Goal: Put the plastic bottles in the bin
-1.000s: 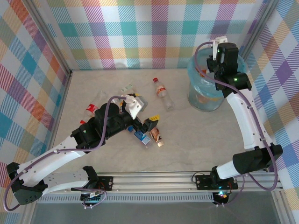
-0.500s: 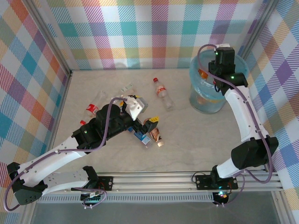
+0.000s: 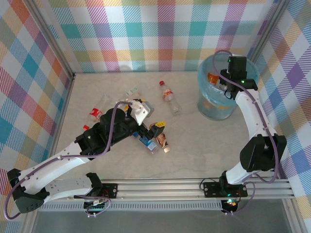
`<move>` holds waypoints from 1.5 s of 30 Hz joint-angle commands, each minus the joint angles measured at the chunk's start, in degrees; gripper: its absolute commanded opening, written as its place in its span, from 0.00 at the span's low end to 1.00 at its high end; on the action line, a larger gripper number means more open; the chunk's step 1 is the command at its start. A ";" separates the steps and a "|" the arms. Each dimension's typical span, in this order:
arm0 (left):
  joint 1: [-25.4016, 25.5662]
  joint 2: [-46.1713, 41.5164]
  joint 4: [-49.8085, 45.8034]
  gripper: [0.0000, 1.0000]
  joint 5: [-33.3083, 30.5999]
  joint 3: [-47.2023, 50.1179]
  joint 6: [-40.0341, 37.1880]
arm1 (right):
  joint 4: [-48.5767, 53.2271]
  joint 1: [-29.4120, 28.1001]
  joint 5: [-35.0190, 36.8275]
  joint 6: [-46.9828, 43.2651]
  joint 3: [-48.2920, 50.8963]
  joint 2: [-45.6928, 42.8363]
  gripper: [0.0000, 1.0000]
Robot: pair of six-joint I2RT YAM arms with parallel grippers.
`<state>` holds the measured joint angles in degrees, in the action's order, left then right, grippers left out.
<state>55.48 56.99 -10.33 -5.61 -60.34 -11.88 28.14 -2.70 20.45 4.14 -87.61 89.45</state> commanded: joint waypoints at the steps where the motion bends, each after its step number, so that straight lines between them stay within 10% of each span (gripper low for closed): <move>1: 0.33 0.42 1.10 1.00 0.05 -0.77 -0.87 | 2.04 0.66 -2.51 1.57 1.99 2.02 0.45; 11: 0.33 1.24 1.54 1.00 0.35 -0.92 -0.57 | 3.38 0.65 -3.04 1.57 -0.02 -1.16 0.65; 25: 0.33 2.27 1.98 1.00 0.68 -0.75 -0.14 | 0.77 0.92 -3.12 -0.36 -3.53 -2.90 0.67; 31: 0.33 3.15 1.98 1.00 0.90 -1.10 -0.12 | 1.09 1.51 -5.05 -0.72 -4.41 -0.78 0.52; 37: 0.33 3.46 1.71 1.00 0.81 -1.29 -0.05 | -1.23 1.47 -7.69 -0.02 1.52 -4.38 0.10; 45: 0.33 4.34 1.73 1.00 1.29 -1.21 0.44 | -1.76 2.15 -9.40 -0.04 6.71 -2.13 0.10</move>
<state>55.48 61.10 -10.31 -5.30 -60.34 -11.81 24.29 -1.28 13.47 3.84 -83.68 84.93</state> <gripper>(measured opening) 0.999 0.349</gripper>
